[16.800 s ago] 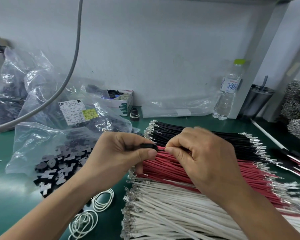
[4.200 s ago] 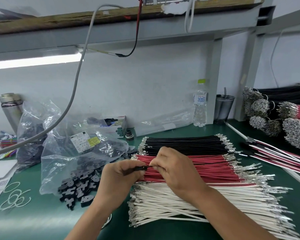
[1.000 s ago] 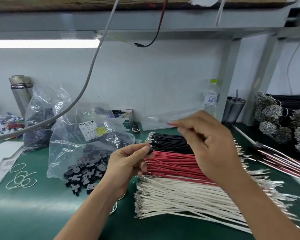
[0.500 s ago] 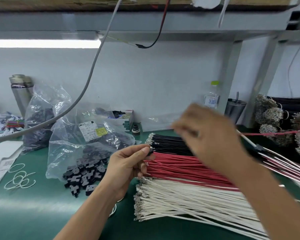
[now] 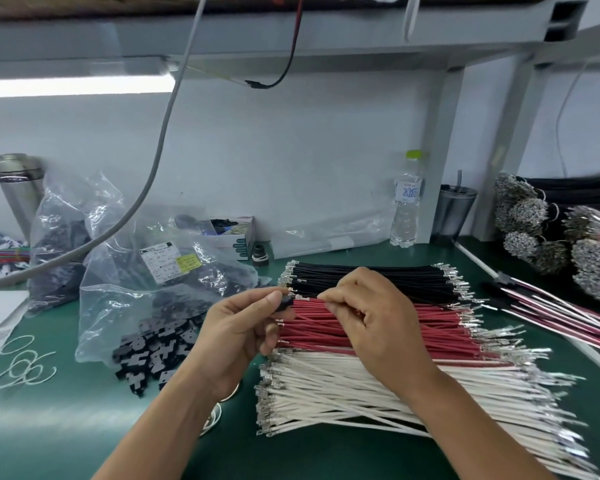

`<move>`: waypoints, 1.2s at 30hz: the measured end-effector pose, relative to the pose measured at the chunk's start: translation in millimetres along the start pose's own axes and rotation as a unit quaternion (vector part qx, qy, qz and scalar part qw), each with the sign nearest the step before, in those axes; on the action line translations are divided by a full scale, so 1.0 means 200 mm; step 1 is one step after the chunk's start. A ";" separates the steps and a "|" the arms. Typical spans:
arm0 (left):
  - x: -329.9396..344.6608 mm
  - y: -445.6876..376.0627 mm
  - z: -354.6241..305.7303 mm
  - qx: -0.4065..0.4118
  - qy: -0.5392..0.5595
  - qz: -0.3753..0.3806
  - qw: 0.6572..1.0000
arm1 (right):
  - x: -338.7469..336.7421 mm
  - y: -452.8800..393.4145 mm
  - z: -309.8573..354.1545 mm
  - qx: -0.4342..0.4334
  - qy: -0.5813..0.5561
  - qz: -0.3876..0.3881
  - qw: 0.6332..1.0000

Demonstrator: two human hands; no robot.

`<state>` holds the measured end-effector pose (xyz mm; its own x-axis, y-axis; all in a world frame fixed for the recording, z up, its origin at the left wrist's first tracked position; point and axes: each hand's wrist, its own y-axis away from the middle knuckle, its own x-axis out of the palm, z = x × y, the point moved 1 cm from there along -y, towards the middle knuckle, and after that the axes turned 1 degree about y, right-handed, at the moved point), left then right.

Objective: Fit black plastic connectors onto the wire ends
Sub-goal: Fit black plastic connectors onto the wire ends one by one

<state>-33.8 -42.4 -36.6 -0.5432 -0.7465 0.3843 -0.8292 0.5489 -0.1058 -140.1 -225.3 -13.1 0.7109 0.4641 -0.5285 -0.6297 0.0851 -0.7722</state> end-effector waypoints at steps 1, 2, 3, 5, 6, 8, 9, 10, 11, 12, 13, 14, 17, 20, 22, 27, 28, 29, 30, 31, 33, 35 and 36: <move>0.00 0.00 0.00 -0.001 0.000 0.001 1.000 | 0.00 0.00 0.00 -0.001 -0.006 0.000 1.000; 0.00 0.00 0.00 -0.002 -0.001 0.002 1.000 | 0.01 0.00 0.00 -0.002 -0.009 0.001 1.000; 0.00 0.00 0.00 -0.003 -0.003 0.003 1.000 | 0.01 0.01 0.01 -0.005 -0.011 0.002 1.000; 0.00 0.00 0.00 -0.006 -0.006 0.004 1.000 | 0.02 0.01 0.01 -0.003 -0.017 -0.001 1.000; 0.00 0.00 0.00 -0.007 -0.006 0.006 1.000 | 0.02 0.01 0.01 0.000 -0.022 -0.005 1.000; 0.00 0.00 0.00 -0.009 -0.003 0.008 1.000 | 0.02 0.02 0.01 0.009 -0.033 -0.011 0.999; 0.00 0.00 0.00 -0.010 -0.001 0.009 1.000 | 0.02 0.02 0.00 0.013 -0.038 -0.010 0.999; 0.00 0.00 0.00 -0.010 0.000 0.010 1.000 | 0.02 0.02 0.00 0.015 -0.042 -0.008 0.999; 0.00 0.00 -0.01 -0.010 0.000 0.011 1.000 | 0.02 0.02 0.00 0.015 -0.044 -0.005 0.999; 0.00 0.00 -0.01 -0.010 -0.001 0.011 1.000 | 0.02 0.02 0.01 0.015 -0.044 -0.003 0.999; 0.00 0.00 -0.01 -0.011 -0.002 0.012 1.000 | 0.02 0.02 0.00 0.014 -0.041 -0.002 0.999; 0.00 0.00 -0.01 -0.011 -0.002 0.013 1.000 | 0.02 0.02 0.00 0.014 -0.037 -0.004 0.999; 0.01 0.01 -0.01 -0.012 -0.001 0.011 1.000 | 0.02 0.02 0.00 -0.004 -0.023 -0.004 1.000; 0.01 0.01 -0.02 -0.014 -0.009 0.008 1.000 | 0.01 0.02 0.02 -0.064 0.041 0.001 0.997; 0.01 0.01 -0.03 -0.016 -0.020 0.005 1.000 | 0.01 0.02 0.01 -0.102 0.088 0.001 0.991; 0.01 0.01 -0.03 -0.028 -0.016 0.008 0.999 | 0.01 0.03 0.02 -0.098 0.076 -0.022 0.992; 0.01 0.01 -0.03 -0.031 -0.010 0.008 0.999 | 0.01 0.02 0.02 -0.083 0.056 -0.029 0.995; 0.01 0.01 -0.03 -0.034 -0.006 0.009 0.999 | 0.02 0.03 0.02 -0.065 0.035 -0.035 0.997; 0.01 0.01 -0.03 -0.036 -0.005 0.010 0.999 | 0.02 0.02 0.02 -0.048 0.014 -0.040 0.998; 0.01 0.01 -0.03 -0.038 -0.005 0.011 0.999 | 0.02 0.02 0.02 -0.037 0.002 -0.043 0.998; 0.01 0.01 -0.03 -0.041 -0.003 0.012 0.999 | 0.02 0.02 0.02 -0.033 -0.004 -0.038 0.999; 0.01 0.01 -0.03 -0.042 -0.002 0.014 0.999 | 0.02 0.02 0.02 -0.036 0.000 -0.030 0.999; 0.01 0.01 -0.03 -0.042 -0.001 0.015 0.999 | 0.03 0.02 0.02 -0.036 0.001 -0.028 0.999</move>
<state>-36.0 -40.0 -30.9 -0.5687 -0.7293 0.3804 -0.7981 0.6012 -0.0404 -141.1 -218.4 -17.8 0.7453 0.4582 -0.4844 -0.5645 0.0470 -0.8241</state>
